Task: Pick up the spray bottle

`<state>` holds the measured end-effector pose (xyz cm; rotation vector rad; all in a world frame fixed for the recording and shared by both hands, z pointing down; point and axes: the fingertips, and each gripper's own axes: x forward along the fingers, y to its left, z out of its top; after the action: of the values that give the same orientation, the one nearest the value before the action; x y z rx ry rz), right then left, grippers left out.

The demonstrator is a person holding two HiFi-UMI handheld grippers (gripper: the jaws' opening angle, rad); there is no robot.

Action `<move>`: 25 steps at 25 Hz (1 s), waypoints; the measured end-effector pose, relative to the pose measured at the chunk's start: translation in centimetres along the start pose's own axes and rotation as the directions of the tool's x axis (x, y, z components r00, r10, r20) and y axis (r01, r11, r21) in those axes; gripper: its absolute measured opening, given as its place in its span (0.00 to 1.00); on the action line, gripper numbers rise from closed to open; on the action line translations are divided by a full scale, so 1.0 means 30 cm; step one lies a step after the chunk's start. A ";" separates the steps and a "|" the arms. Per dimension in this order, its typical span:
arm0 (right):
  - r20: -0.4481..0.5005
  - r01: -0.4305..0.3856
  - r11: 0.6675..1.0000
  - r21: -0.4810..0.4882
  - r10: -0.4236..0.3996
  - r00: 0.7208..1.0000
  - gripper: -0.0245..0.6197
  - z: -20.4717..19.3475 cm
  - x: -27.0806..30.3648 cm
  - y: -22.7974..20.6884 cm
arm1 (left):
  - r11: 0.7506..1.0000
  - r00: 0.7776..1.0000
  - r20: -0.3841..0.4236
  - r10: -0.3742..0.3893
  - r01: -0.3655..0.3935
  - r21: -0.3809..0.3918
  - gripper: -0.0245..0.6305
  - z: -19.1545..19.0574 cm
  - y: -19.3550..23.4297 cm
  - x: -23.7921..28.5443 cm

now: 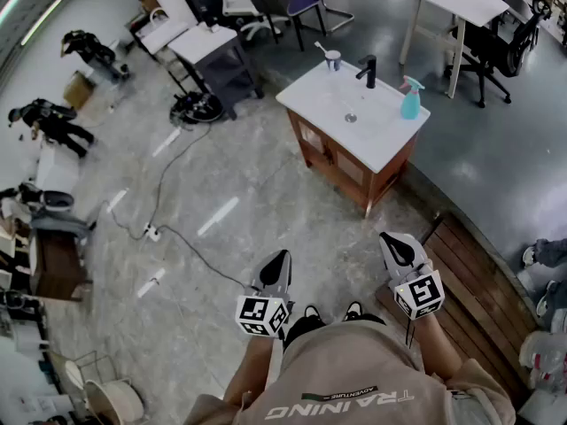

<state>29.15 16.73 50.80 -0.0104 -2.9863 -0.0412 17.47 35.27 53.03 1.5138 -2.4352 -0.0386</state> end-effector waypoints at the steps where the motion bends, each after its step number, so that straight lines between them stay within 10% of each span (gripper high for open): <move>1: -0.003 -0.002 1.000 0.003 0.002 1.000 0.04 -0.001 -0.005 0.006 | 1.000 1.000 -0.002 0.000 0.000 -0.001 0.06 0.000 -0.007 -0.007; 25: -0.037 -0.031 0.999 0.010 0.031 0.999 0.04 -0.020 0.319 0.015 | 0.998 0.999 -0.051 -0.009 0.006 -0.070 0.06 -0.062 0.238 0.128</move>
<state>19.80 17.22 52.88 -0.0547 -2.9488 -0.0240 10.07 35.34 56.84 1.4756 -2.3632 -0.0846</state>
